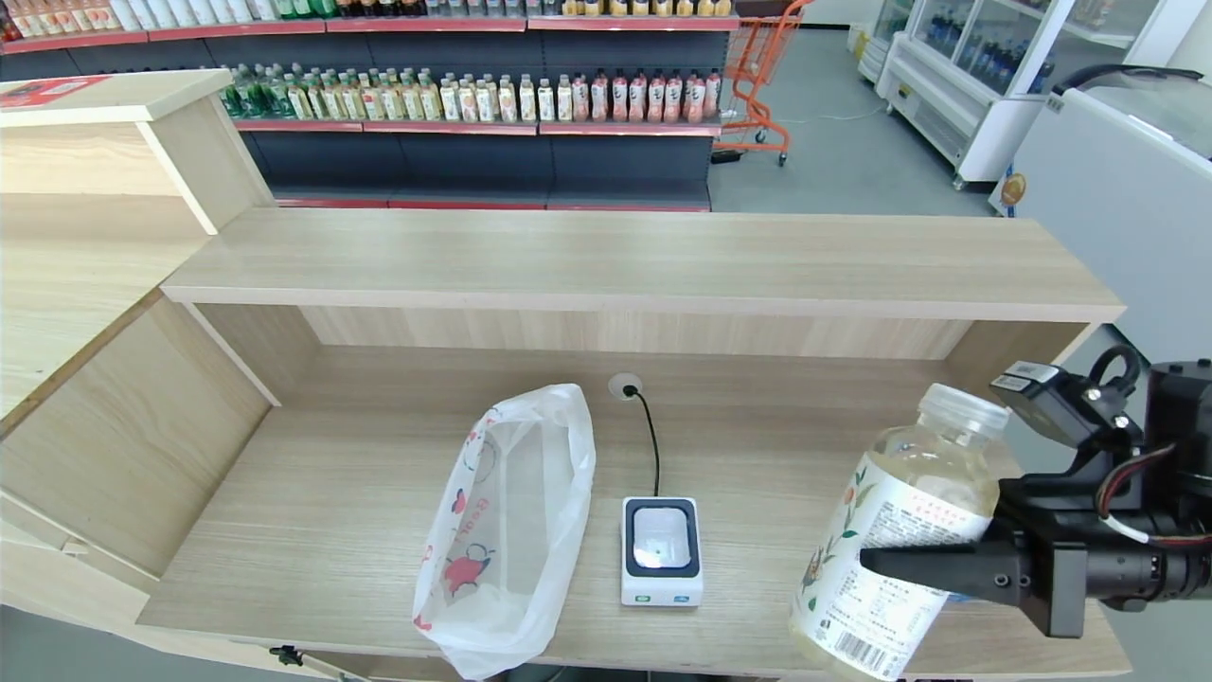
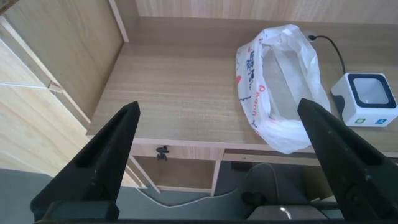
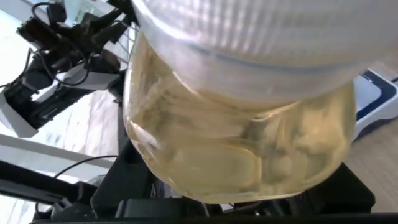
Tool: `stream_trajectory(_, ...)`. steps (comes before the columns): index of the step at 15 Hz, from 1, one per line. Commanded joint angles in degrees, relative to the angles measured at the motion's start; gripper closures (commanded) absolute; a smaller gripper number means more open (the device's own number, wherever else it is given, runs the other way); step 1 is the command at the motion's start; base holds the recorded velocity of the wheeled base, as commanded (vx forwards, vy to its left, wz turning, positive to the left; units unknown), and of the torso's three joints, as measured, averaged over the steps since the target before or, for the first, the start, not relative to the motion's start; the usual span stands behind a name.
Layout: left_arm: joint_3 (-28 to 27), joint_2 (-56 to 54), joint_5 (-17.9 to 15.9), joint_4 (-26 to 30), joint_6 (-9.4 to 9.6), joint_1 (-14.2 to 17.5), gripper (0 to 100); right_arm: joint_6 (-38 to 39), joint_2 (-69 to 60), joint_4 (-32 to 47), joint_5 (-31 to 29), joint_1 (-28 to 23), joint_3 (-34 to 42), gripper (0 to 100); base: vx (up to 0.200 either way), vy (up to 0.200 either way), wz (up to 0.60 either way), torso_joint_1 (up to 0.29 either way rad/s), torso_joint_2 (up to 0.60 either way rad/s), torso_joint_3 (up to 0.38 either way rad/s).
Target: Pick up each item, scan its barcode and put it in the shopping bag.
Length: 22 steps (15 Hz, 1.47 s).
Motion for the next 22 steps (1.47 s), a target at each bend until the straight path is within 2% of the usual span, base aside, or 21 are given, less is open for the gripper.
stream_trajectory(1, 0.0, 0.1, 0.1, 0.0, 0.00, 0.0, 0, 0.0, -0.9, 1.5, 2.5, 0.5, 0.7, 100, 0.000, 0.000, 0.00, 0.000, 0.00, 0.000)
stream_trajectory(3, 0.0, 0.0, 0.1, 0.0, 0.00, 0.0, 0, -0.1, -1.5, 3.5, 3.2, 3.1, 0.8, 100, 0.000, 0.000, 0.00, 0.000, 0.00, 0.000)
stream_trajectory(6, 0.0, 0.0, 0.1, 0.0, 0.00, 0.0, 0, 0.0, -0.9, 3.7, 3.3, 3.6, 0.8, 100, 0.000, 0.000, 0.00, 0.000, 0.00, 0.000)
stream_trajectory(17, 0.0, 0.1, 0.0, 0.0, 0.00, 0.0, 0, -0.5, -0.5, 3.4, 2.6, 3.1, 1.7, 100, 0.000, 0.000, 0.00, 0.000, 0.00, 0.000)
stream_trajectory(18, 0.0, 0.1, 0.1, 0.0, 0.00, 0.0, 0, -1.0, -0.6, 3.2, 0.8, 2.5, 1.6, 100, 0.000, 0.000, 0.00, 0.000, 0.00, 0.000)
stream_trajectory(19, 0.0, 0.0, 0.1, 0.0, 0.00, 0.0, 0, -4.5, -0.5, 3.2, -3.7, 1.9, 1.2, 100, 0.000, 0.000, 0.00, 0.000, 0.00, 0.000)
stream_trajectory(21, 0.0, 0.1, 0.1, 0.0, 0.00, 0.0, 0, -18.5, 0.3, 3.2, -25.7, -0.4, 1.1, 100, 0.000, 0.000, 0.00, 0.000, 0.00, 0.000)
stream_trajectory(22, 0.0, 0.1, 0.1, 0.0, 0.00, 0.0, 0, -25.6, -0.1, 2.0, -30.8, -1.7, 2.4, 100, 0.000, 0.000, 0.00, 0.000, 0.00, 0.000)
